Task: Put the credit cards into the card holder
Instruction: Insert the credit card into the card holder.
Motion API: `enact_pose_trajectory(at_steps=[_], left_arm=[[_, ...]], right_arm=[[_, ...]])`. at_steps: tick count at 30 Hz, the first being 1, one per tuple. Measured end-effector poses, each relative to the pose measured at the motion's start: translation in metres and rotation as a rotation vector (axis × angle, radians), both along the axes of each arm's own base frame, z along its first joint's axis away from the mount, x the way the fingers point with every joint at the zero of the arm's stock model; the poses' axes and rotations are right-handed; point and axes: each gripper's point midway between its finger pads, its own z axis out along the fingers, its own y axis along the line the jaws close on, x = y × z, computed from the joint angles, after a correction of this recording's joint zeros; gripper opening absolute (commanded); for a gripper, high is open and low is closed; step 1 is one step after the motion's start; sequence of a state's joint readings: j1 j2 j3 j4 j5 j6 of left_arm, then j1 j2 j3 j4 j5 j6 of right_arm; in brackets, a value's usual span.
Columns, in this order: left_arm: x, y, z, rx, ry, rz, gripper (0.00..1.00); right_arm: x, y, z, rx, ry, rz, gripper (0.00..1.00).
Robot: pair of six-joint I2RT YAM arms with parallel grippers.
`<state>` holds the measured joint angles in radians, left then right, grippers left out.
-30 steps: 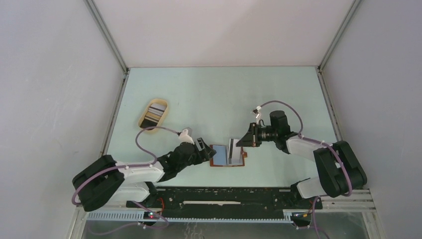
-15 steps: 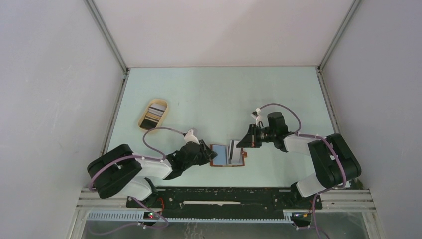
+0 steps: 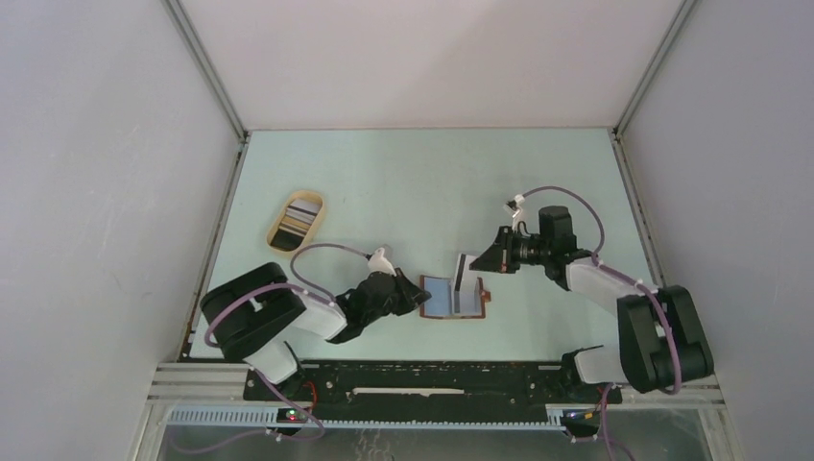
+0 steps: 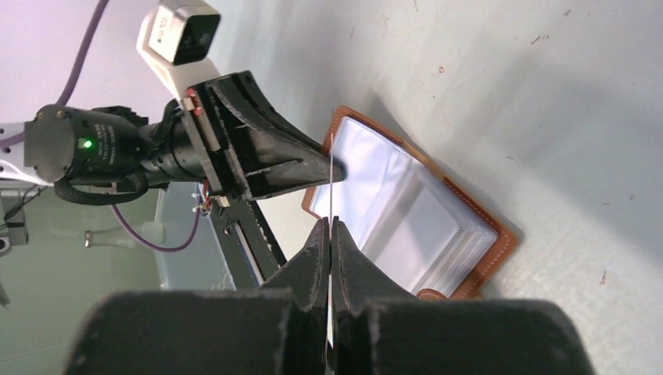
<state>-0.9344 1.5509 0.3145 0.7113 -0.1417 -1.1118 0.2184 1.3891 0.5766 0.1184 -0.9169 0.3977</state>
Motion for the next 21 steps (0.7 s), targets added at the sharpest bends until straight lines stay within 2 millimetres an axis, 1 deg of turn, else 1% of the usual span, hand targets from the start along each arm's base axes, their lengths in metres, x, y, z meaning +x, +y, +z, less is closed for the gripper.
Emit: enact_pose_trajectory(at_steps=[2,3,7,10,12,14,15,19,21], left_arm=[[0.002,-0.009,0.001,-0.030,-0.009,-0.010,0.01],[0.003,-0.012,0.001,-0.040,-0.014,-0.015,0.01],[0.006,-0.021,0.001,-0.081,-0.037,-0.029,0.02],[0.008,-0.028,0.002,-0.102,-0.048,-0.040,0.05],[0.011,-0.033,0.003,-0.110,-0.060,-0.048,0.08],[0.015,-0.039,0.005,-0.117,-0.075,-0.055,0.15],[0.016,-0.041,0.006,-0.117,-0.079,-0.059,0.17],[0.018,-0.044,0.007,-0.121,-0.097,-0.064,0.18],[0.019,-0.044,0.007,-0.125,-0.102,-0.065,0.23]], right_arm=[[-0.001,-0.004,0.006,0.008,-0.043,-0.013,0.00],[-0.003,-0.006,0.006,0.011,-0.053,-0.015,0.00],[-0.013,-0.010,-0.012,-0.004,-0.002,-0.026,0.00],[-0.015,-0.014,-0.024,-0.020,0.036,-0.044,0.00],[-0.014,-0.017,-0.032,-0.030,0.060,-0.059,0.00],[-0.012,-0.021,-0.040,-0.044,0.080,-0.076,0.00],[-0.011,-0.022,-0.043,-0.053,0.086,-0.085,0.00],[-0.006,-0.028,-0.049,-0.073,0.088,-0.113,0.00],[-0.004,-0.029,-0.051,-0.074,0.089,-0.117,0.00]])
